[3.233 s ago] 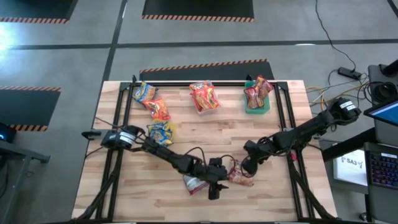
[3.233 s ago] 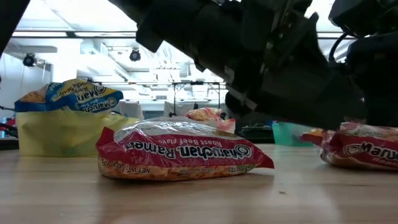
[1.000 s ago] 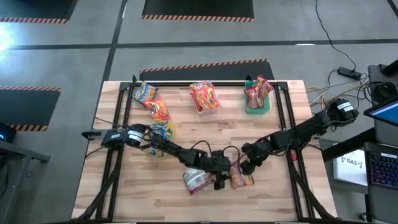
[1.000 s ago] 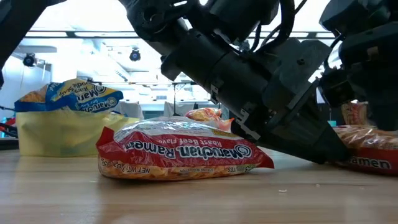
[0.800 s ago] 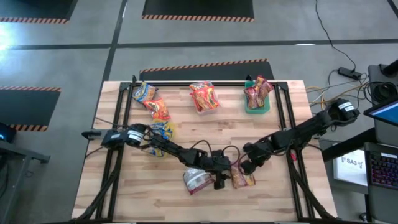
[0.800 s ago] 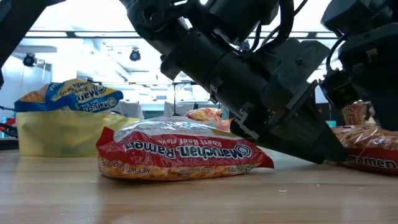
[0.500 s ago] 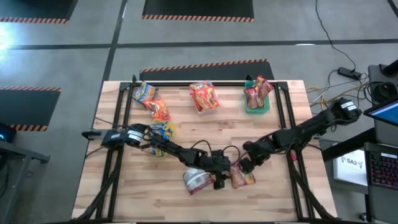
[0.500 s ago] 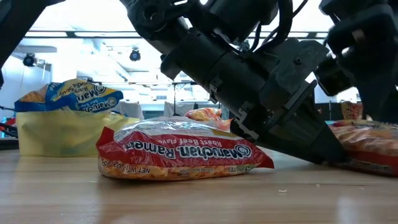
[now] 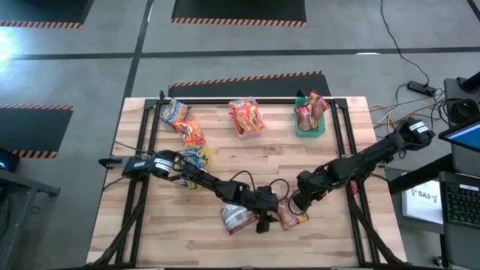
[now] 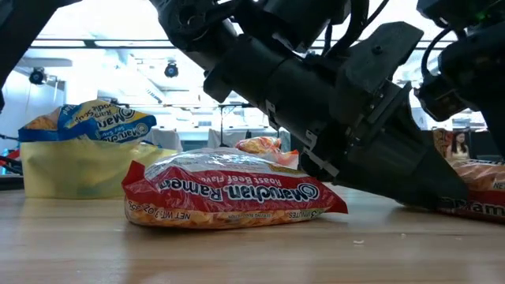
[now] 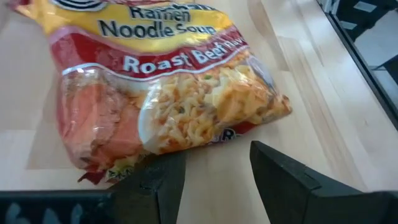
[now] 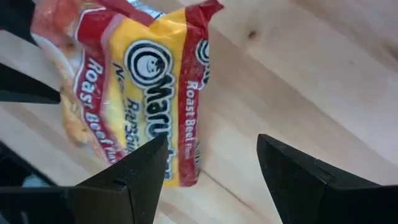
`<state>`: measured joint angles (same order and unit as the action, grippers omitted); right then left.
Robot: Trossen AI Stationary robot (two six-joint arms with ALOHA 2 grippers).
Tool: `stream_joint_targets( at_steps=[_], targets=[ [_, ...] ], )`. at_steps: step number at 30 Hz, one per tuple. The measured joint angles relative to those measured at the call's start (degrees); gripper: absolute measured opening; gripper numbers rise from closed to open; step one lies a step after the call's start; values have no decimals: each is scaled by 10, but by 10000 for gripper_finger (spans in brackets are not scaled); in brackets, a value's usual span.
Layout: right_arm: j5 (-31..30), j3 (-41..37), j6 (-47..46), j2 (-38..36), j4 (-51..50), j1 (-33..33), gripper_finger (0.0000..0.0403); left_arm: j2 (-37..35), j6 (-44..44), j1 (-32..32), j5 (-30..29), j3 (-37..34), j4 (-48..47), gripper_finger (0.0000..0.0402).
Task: Sort Maruchan noodles
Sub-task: Put the red noodle pack into the green bin
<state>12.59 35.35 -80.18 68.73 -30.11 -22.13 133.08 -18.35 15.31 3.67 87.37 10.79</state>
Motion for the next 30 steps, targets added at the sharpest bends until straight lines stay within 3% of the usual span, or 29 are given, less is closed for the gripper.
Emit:
stream_joint_targets(
  at_steps=[6, 15, 25, 30],
  targets=[
    [-15, -2, -13, 42, 50, -29, 237, 0, -2, 0, -3, 0, 7, 164],
    [7, -4, 27, 110, 230, -37, 237, 0, -7, 2, 7, 0, -4, 164],
    [-9, -5, 50, 107, 253, -39, 236, 0, -12, 4, 3, 0, -14, 164],
    [-12, -5, 55, 96, 248, -42, 205, 0, -12, 4, 3, 0, -14, 164]
  ],
)
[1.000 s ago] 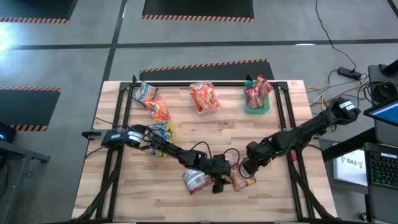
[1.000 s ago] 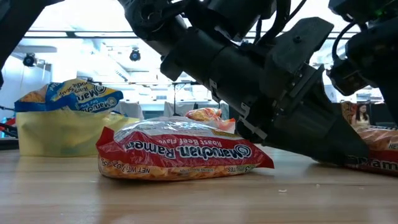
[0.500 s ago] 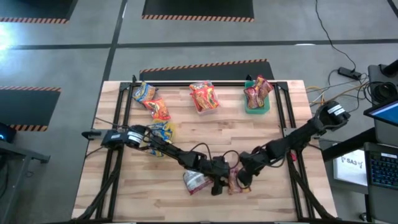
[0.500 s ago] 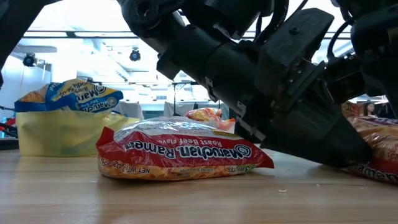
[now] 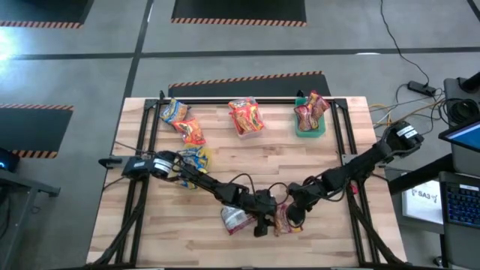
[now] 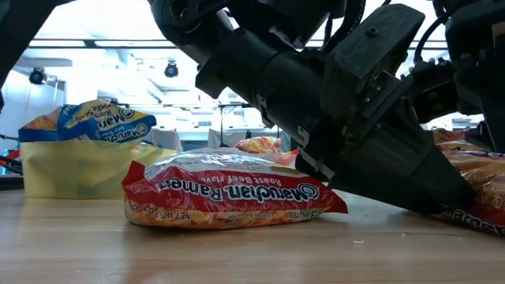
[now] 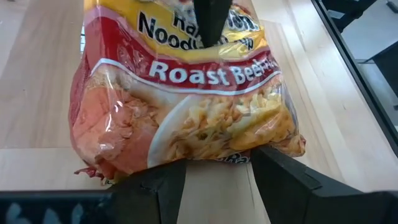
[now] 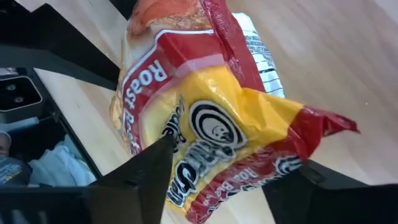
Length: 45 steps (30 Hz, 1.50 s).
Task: Sort Maruchan noodles
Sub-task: Put the red noodle pack into the green bin
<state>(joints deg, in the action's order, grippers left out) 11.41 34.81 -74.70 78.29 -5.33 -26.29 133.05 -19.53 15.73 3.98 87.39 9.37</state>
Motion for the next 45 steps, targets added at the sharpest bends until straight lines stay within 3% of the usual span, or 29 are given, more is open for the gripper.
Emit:
stream_joint_targets(
  at_steps=[9, 16, 25, 40, 45],
  targets=[
    [9, 0, 2, -49, -20, -4, 130, 0, 2, 0, -7, 0, 0, 164],
    [-3, 2, 12, -91, -20, -5, 124, 0, 10, -6, -59, 7, -1, 164],
    [-20, 2, 21, -104, -37, -5, 118, 0, 32, -8, -59, 37, -42, 164],
    [-136, 5, 53, -163, -106, 22, 116, -55, 32, -16, -368, 42, -225, 164],
    [-176, 5, 76, -182, -154, 67, 116, -75, 6, -28, -427, 41, -303, 164]
  ],
)
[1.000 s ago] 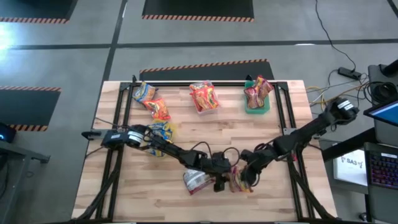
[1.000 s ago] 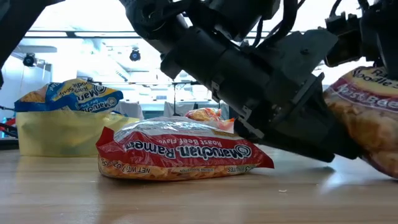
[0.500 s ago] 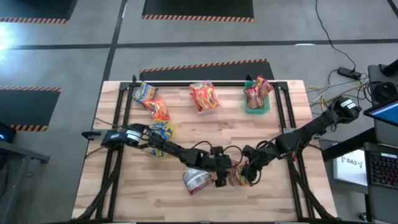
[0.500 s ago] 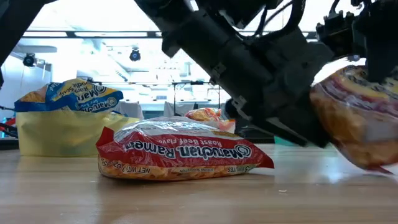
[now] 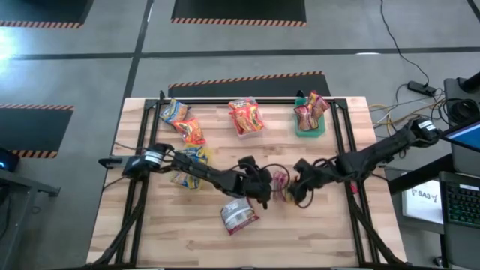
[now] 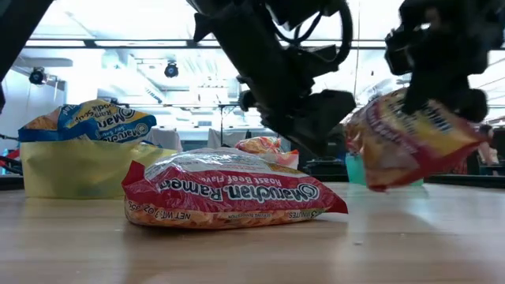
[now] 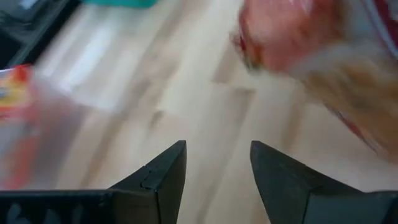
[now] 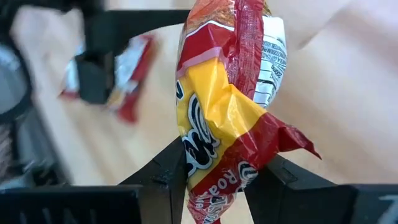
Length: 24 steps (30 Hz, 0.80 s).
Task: Sort Maruchan noodles
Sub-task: Put the red noodle pack into the green bin
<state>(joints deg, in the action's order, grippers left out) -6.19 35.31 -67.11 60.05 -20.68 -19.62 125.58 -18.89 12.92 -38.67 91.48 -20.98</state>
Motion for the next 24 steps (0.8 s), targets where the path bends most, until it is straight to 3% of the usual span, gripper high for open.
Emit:
stream_joint_targets(
  at_steps=[8, 16, 24],
  targets=[
    [-72, 6, 125, -53, -32, 144, 116, -9, 14, -14, -14, 0, -28, 164],
    [-110, 67, 300, -64, -48, 319, 117, -9, 10, -21, -15, -1, -30, 164],
    [-200, 112, 356, -46, -170, 420, 116, -9, -2, -21, -38, -1, -30, 164]
  ],
)
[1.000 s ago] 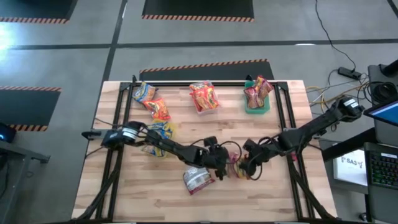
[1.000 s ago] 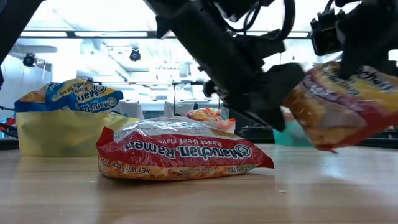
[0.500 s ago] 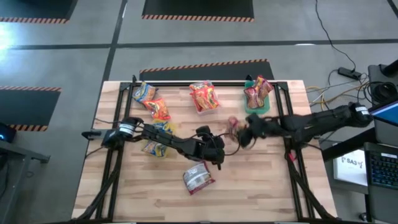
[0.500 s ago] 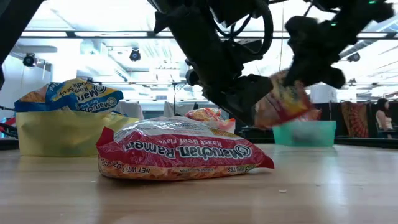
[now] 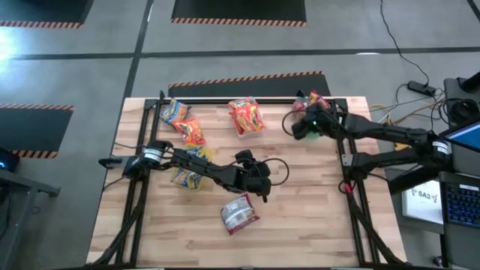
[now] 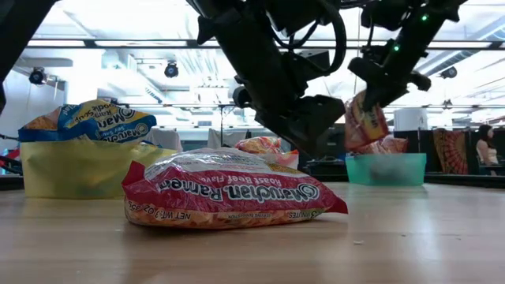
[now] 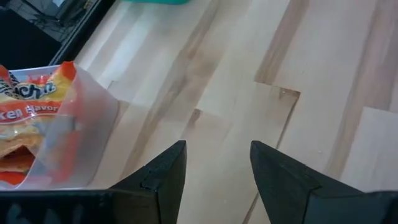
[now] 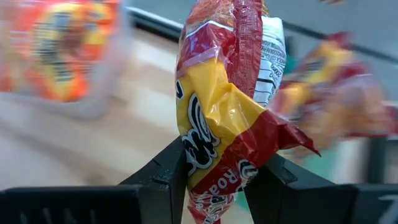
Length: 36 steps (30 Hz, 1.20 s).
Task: Sort Maruchan noodles
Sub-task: Put the red noodle pack into the green bin
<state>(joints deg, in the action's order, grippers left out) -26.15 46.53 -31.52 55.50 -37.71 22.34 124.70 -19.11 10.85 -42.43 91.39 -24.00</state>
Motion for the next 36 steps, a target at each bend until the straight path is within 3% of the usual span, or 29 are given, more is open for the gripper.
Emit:
stream_joint_targets(
  at_steps=[10, 16, 26, 36],
  targets=[
    [-54, 42, 24, -21, -55, 13, 115, 0, 0, -3, -16, 0, 9, 164],
    [-145, 28, 2, 5, -93, 13, 113, 0, 4, -4, -22, 0, 11, 164],
    [-217, 22, -9, 89, -98, 13, 115, 0, 6, -6, -22, 0, 11, 164],
    [-241, 21, -6, 175, -110, 13, 115, 0, 6, -6, -22, 0, -8, 164]
  ],
)
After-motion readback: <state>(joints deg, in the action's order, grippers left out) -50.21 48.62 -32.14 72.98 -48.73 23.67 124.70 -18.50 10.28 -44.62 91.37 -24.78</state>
